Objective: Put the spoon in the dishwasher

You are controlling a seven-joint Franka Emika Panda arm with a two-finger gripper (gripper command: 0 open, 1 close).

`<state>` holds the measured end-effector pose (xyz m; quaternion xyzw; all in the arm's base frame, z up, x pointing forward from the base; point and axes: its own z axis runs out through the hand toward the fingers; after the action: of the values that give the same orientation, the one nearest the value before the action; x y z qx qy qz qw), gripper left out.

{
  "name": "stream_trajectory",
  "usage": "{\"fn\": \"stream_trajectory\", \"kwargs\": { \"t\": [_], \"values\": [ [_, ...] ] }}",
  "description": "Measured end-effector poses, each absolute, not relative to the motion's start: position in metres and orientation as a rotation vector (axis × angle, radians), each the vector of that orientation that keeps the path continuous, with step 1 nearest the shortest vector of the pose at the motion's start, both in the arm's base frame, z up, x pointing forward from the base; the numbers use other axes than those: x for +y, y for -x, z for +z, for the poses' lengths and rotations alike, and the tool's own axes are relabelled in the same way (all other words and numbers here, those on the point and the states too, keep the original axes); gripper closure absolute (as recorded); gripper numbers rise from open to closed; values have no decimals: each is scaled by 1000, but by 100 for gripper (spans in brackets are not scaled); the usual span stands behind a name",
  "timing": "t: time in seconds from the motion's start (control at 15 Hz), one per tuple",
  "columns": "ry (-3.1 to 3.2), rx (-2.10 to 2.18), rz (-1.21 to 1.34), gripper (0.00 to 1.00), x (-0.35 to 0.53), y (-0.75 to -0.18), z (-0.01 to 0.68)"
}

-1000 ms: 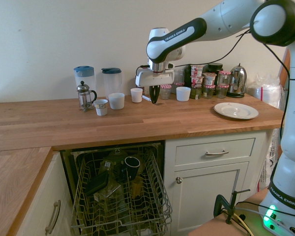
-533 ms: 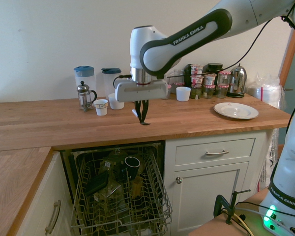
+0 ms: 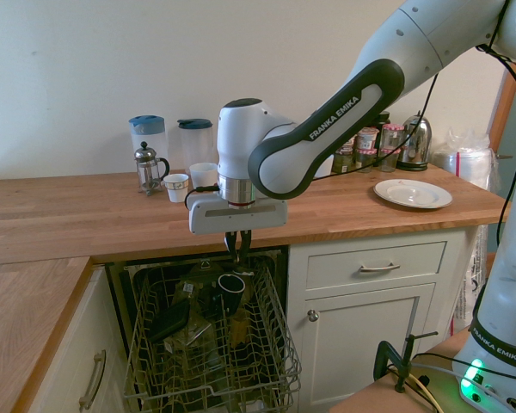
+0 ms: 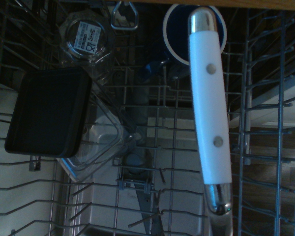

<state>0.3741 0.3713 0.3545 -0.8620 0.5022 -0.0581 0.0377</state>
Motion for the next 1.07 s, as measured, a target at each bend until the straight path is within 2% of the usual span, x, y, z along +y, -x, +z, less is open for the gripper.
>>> {"fn": "stream_trajectory", "kwargs": {
  "t": [0.27,0.53,1.07],
  "values": [
    [2611,1594,-255,100,396,-338,342],
    [2607,1637,-260,100,397,-308,298],
    [2614,1698,-146,100,360,-322,181]
  ]
}}
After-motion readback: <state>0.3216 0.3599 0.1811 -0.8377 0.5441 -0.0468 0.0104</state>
